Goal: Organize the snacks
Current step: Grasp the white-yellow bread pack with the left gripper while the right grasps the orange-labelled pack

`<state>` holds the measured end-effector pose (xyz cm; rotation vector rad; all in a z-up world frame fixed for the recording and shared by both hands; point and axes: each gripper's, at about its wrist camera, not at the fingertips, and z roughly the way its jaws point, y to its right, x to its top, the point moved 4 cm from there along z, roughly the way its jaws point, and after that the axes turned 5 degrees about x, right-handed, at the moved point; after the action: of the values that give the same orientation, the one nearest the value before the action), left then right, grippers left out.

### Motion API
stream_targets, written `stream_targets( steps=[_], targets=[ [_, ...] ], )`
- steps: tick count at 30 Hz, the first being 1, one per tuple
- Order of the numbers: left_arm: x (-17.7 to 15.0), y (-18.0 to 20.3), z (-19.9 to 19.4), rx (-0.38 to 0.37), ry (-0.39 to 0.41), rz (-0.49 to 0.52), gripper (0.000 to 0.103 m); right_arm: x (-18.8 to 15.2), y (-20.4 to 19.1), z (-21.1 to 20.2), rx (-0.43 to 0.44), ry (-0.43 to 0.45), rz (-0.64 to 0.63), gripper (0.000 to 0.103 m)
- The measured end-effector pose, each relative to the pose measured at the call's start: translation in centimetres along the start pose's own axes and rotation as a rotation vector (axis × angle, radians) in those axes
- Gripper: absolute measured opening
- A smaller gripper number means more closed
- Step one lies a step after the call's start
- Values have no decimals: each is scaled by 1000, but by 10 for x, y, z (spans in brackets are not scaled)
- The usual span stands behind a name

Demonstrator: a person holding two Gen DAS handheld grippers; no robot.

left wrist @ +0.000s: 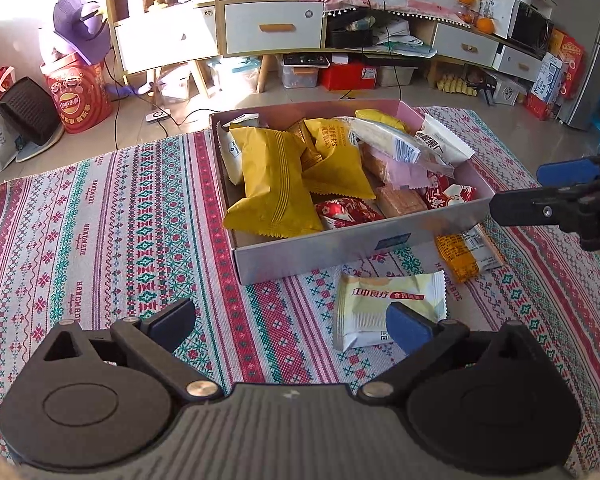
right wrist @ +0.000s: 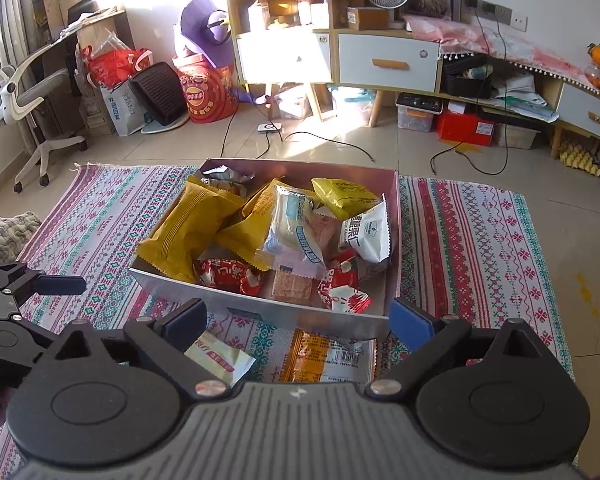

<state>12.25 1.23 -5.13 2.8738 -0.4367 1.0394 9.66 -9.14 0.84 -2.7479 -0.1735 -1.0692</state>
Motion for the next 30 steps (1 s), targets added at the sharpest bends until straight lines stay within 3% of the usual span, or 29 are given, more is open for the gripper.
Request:
stream_targets(
  steps=[16,24,30],
  targets=[
    [-33,12,10,1,5,43,103,-55,17,6,-35,-83,-76,98],
    [-23,35,22,-48,87,130,103,-63,34,17,-75,-102,-132,98],
    [-8,44,26,-123,85,82,103,-55,43,23,-45,-98,-100,98]
  ],
)
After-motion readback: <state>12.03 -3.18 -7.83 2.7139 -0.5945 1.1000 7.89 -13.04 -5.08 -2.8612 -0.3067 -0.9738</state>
